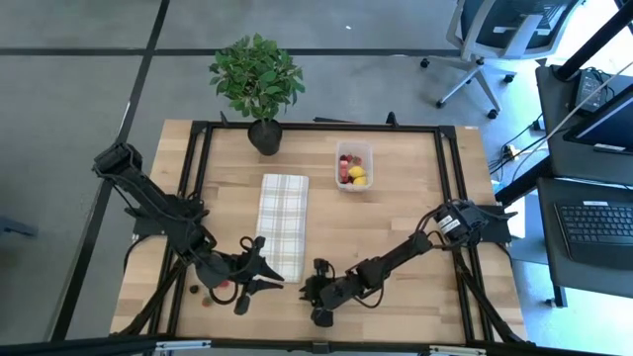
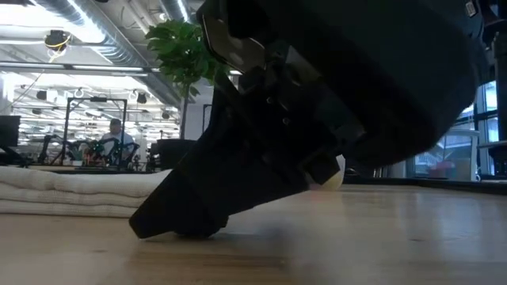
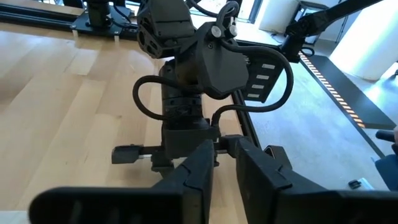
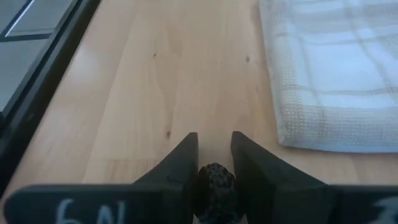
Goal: Pick and placing Produce into tupperware
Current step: Put the blackberry into the transparent bin
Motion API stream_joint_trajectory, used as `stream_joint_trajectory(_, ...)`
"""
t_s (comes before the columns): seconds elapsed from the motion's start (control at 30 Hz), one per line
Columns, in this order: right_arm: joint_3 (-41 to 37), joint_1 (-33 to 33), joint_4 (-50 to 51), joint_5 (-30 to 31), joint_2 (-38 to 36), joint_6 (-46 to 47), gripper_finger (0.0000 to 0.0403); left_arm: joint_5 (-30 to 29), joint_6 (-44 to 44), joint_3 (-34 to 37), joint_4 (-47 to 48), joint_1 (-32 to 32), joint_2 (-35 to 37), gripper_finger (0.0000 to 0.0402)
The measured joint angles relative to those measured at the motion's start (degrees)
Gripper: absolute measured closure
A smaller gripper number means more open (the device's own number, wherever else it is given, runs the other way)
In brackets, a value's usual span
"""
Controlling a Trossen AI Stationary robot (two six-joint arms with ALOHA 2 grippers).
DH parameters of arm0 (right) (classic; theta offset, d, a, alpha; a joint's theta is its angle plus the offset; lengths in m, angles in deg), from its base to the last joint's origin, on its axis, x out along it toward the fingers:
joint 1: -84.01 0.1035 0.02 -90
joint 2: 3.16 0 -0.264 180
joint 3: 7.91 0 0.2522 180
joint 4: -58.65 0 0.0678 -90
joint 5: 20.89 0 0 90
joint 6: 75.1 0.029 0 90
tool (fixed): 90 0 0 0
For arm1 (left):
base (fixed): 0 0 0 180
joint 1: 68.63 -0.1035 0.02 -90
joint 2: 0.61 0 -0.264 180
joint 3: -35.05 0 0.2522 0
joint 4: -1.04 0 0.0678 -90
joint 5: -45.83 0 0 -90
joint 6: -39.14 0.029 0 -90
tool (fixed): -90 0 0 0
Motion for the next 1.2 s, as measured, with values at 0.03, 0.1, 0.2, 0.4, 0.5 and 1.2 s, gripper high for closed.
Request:
stream_joint_trajectory(0.03,0.0,-0.1,0.2,-0.1,-0.3,0.1,0.0314,0.0,0.0,0.0,0.0,0.0,0.0,0.0343)
stream_joint_trajectory(0.1,-0.2,-0.4,1.3,-0.9,-1.6,0.2,0.0314,0.0,0.0,0.0,0.0,0.0,0.0,0.0346)
stream_joint_trajectory(0.2,-0.6,-1.3,6.4,-1.4,-5.4,0.0,0.0314,0.0,0.0,0.0,0.0,0.0,0.0,0.0351)
stream_joint_trajectory(0.4,-0.3,-6.0,20.5,0.5,-19.8,1.6,0.0315,0.0,0.0,0.0,0.0,0.0,0.0,0.0361)
stream_joint_trajectory(0.5,-0.3,-8.6,28.9,5.5,-27.6,3.1,0.0315,0.0,0.0,0.0,-0.1,0.0,0.0,0.0366)
stream_joint_trajectory(1.2,-0.2,-43.9,59.7,2.6,-37.0,14.8,0.0312,-1.6,0.2,0.0,0.3,-4.4,0.0,0.0398)
